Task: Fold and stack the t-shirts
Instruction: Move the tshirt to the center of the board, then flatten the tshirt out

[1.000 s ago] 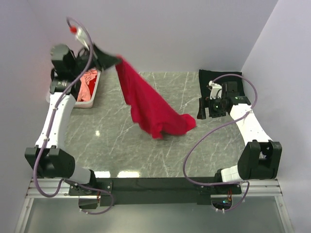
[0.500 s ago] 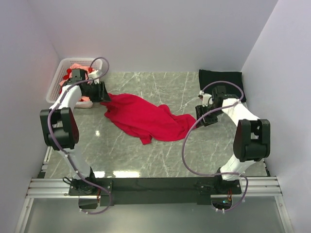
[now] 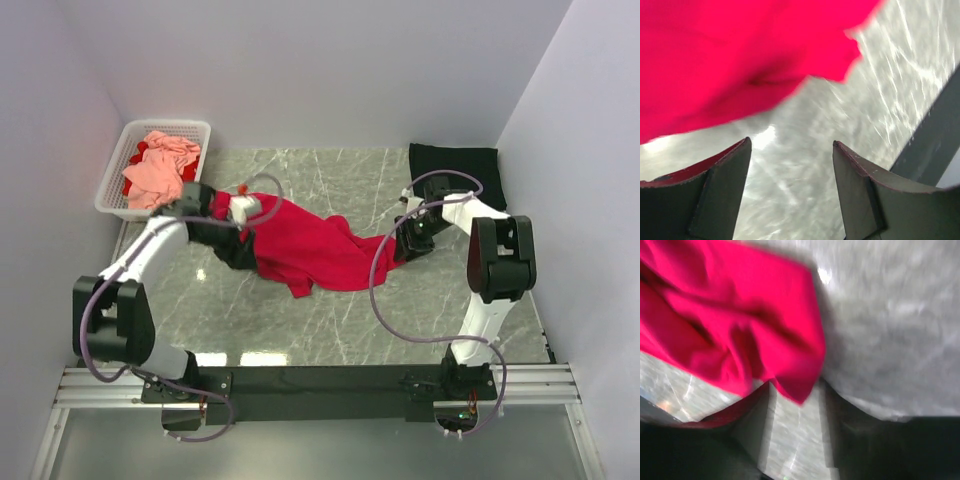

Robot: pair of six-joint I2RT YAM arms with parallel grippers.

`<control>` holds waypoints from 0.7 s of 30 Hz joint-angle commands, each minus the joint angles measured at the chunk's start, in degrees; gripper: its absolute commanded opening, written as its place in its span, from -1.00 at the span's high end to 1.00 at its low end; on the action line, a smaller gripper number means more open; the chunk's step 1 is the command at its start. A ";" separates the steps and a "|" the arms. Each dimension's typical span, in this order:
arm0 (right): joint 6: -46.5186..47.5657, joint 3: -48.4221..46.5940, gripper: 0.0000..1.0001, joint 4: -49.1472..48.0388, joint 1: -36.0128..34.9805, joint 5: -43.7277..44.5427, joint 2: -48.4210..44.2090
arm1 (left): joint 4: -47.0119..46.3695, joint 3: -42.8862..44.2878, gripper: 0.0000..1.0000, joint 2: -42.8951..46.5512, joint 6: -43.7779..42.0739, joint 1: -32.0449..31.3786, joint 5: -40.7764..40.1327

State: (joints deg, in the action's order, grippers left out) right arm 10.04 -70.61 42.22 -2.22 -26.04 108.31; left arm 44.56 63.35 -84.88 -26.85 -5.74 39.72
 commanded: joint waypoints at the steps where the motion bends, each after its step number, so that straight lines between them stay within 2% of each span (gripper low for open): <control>1: -2.31 -3.13 0.14 -1.44 -0.59 -3.22 3.21 | -5.41 -7.78 -0.44 2.87 -2.61 -4.44 0.71; 3: -2.75 -3.48 0.42 -1.52 -0.51 -4.71 3.75 | -9.56 -10.43 -0.47 4.02 0.29 -8.66 -1.40; 4: -2.66 -3.31 0.77 -1.61 -0.42 -5.15 3.40 | -11.92 -11.49 -0.48 5.15 2.83 -10.24 -2.45; 5: -2.75 -2.61 1.00 -1.79 -0.24 -5.42 2.87 | -16.30 -13.41 -0.49 5.69 4.25 -13.48 -3.76; 8: -2.84 -0.85 1.00 -2.14 1.33 -7.88 -0.55 | -25.18 -16.58 -0.49 6.66 10.05 -17.89 -10.27; 12: -3.36 0.21 1.00 -1.18 4.32 -11.48 -5.47 | -31.00 -17.30 -0.49 4.73 15.24 -25.53 -16.25; 13: -3.54 0.47 1.00 -1.08 4.94 -11.75 -5.91 | -32.06 -17.04 -0.49 2.99 16.99 -26.77 -19.74; 18: -3.72 1.70 1.00 -0.12 6.17 -12.28 -8.29 | -35.06 -14.14 -0.48 -3.87 19.73 -33.71 -25.57; 21: -3.80 2.32 1.00 0.32 7.84 -12.54 -9.08 | -34.54 -12.12 -0.35 -8.54 21.57 -35.30 -29.79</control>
State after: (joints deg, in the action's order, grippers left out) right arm 6.83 -69.60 41.52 4.40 -36.80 101.78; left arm 12.80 48.45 -90.98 -8.88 -39.64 16.12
